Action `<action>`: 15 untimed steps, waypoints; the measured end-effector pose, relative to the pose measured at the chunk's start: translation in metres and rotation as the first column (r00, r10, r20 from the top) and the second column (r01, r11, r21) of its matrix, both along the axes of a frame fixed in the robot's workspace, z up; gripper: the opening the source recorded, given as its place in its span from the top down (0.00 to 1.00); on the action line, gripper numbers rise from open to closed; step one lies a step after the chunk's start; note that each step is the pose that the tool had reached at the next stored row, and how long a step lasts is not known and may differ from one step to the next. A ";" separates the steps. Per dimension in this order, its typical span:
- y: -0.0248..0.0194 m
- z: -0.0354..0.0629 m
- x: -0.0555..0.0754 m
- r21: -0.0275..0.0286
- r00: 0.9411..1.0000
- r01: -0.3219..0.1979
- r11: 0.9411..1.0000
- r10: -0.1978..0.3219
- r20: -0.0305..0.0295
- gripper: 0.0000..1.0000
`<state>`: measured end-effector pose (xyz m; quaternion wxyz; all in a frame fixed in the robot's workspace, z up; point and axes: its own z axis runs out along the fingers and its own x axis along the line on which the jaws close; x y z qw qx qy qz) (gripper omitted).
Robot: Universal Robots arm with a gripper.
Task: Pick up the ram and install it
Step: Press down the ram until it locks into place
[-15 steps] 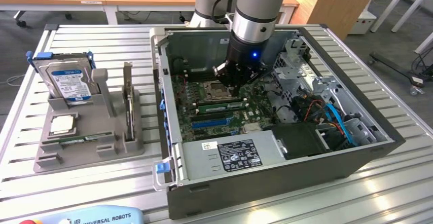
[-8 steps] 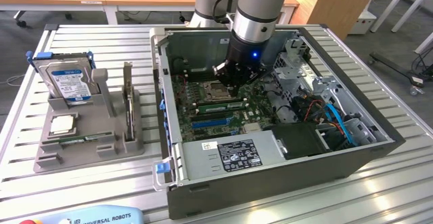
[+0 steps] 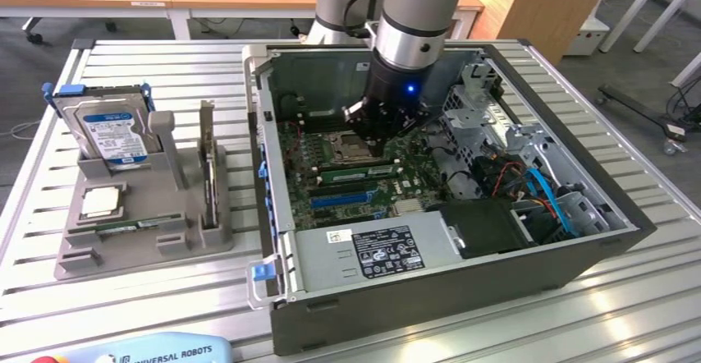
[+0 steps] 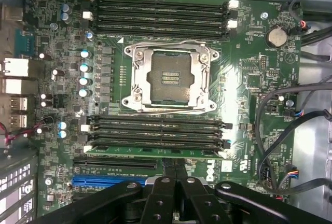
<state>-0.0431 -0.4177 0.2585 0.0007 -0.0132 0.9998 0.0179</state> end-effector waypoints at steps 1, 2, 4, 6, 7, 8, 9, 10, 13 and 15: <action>0.0000 0.0000 -0.001 0.000 1.000 0.001 1.000 -0.001 0.000 0.90; 0.0000 0.0000 -0.002 0.000 1.000 0.002 1.000 -0.002 0.000 0.90; 0.0000 0.0000 -0.004 0.000 1.000 0.004 1.000 -0.004 0.000 0.90; 0.0000 0.0000 -0.005 0.000 1.000 0.006 1.000 -0.006 0.000 0.90; 0.0000 0.0000 -0.006 0.000 1.000 0.007 1.000 -0.007 0.000 0.90; 0.0000 0.0000 -0.006 0.000 1.000 0.008 1.000 -0.008 0.000 0.90; 0.0000 0.0000 -0.007 0.000 1.000 0.008 1.000 -0.008 0.000 0.90; 0.0000 0.0000 -0.007 0.000 1.000 0.009 1.000 -0.009 0.000 0.90; 0.0000 0.0000 -0.007 0.000 1.000 0.009 1.000 -0.009 0.000 0.90; 0.0000 0.0001 -0.007 0.000 1.000 0.009 1.000 -0.009 0.000 0.90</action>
